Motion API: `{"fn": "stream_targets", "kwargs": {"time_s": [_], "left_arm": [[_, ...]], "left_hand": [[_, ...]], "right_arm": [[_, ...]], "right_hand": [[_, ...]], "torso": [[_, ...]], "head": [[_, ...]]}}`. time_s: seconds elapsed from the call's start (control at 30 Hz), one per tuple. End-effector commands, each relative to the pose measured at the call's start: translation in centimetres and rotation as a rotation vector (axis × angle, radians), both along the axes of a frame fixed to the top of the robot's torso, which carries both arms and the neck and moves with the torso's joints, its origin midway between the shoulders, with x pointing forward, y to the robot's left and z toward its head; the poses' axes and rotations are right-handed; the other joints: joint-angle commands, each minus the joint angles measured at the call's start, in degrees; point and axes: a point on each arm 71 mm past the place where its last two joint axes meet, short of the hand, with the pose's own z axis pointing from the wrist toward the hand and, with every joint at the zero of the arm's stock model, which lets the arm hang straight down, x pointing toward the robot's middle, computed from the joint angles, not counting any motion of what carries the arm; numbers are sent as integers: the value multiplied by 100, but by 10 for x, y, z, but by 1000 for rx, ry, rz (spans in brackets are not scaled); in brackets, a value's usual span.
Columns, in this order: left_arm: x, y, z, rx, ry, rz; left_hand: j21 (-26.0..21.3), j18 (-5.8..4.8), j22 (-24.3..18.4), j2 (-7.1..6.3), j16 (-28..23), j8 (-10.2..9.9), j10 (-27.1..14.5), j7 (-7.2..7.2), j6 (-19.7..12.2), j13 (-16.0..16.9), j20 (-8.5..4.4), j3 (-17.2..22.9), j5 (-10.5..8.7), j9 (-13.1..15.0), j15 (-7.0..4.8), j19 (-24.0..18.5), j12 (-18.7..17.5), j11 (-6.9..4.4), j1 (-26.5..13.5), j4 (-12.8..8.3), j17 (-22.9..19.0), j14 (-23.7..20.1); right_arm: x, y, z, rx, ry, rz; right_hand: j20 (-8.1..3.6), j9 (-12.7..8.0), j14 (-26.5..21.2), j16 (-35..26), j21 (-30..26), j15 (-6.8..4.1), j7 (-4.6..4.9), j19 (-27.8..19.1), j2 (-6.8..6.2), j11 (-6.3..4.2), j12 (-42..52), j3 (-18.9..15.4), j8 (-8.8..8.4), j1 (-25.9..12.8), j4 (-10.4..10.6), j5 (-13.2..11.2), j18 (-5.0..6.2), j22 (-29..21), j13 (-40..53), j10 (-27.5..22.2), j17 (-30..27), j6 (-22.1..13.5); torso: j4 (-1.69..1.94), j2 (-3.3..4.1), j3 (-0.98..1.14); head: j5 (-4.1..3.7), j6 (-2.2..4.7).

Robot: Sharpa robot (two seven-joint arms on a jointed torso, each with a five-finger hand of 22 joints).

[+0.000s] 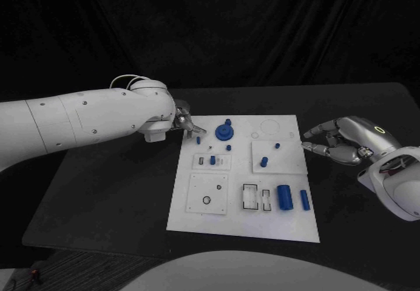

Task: Assemble the parts on the task board

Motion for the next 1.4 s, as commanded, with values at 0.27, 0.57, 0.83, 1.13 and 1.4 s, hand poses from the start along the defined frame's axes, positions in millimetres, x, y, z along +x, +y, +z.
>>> {"fn": "stream_targets", "kwargs": {"time_s": [0.27, 0.57, 0.83, 1.13, 1.4], "left_arm": [[-2, -7, -5, -13, 13, -41], [-2, -10, -8, -12, 23, -50], [-3, -11, -9, -12, 28, -56], [-3, -12, -10, -10, 33, -58], [-4, -11, -11, -9, 36, -58]], "left_hand": [[-58, 76, 1294, 78, 15, -182, 608, -4, 144, 1509, 59, -36, 156, -209, 48, 165, 15, 54, 110, -45, 1509, 595], [-86, 82, 1291, 107, 15, -320, 608, -4, 217, 1509, 60, -13, 400, -380, 48, 150, 15, 53, 231, -86, 1509, 595], [-118, 88, 1286, 93, 15, -502, 608, -13, 267, 1509, 54, 121, 1098, -588, 42, 136, 15, 47, 543, -278, 1509, 595], [-132, 91, 1283, 90, 15, -556, 608, -28, 283, 1509, 47, 255, 1229, -652, 32, 130, 15, 33, 663, -361, 1509, 595], [-135, 92, 1282, 79, 15, -574, 608, -36, 303, 1509, 41, 325, 1315, -677, 27, 129, 15, 26, 704, -394, 1509, 595]], "right_arm": [[-1, 1, 1, 8, -13, 4], [0, 0, 0, 5, -11, 0], [2, 0, -1, 1, -7, 1], [3, 1, -1, -1, -7, 4], [4, 2, -2, -4, -5, 5]], "right_hand": [[14, -11, 274, 50, 54, -17, 7, 189, 20, -7, -37, 50, -28, 56, -15, 103, 25, 1181, -1275, 19, 46, 51], [11, -16, 284, 90, 77, -17, 12, 197, 13, -6, -46, 86, -40, 112, -20, 242, 20, 1188, -1275, 19, 96, 76], [11, -18, 284, 94, 85, -18, 12, 200, 13, -6, -60, 106, -44, 138, -22, 304, 19, 1190, -1285, 15, 94, 90], [10, -19, 285, 104, 94, -17, 11, 203, 13, -7, -57, 126, -47, 163, -22, 362, 17, 1193, -1278, 17, 103, 104], [10, -20, 284, 109, 98, -18, 11, 204, 16, -7, -70, 144, -51, 183, -25, 399, 16, 1194, -1290, 14, 105, 113]], "torso": [[-3, -4, 2], [-2, -4, 1], [-1, -5, 2], [0, -6, 1], [-2, -6, 3]], "head": [[-44, 0], [-87, 0], [-81, 0], [-78, 0], [-78, 0]]}}
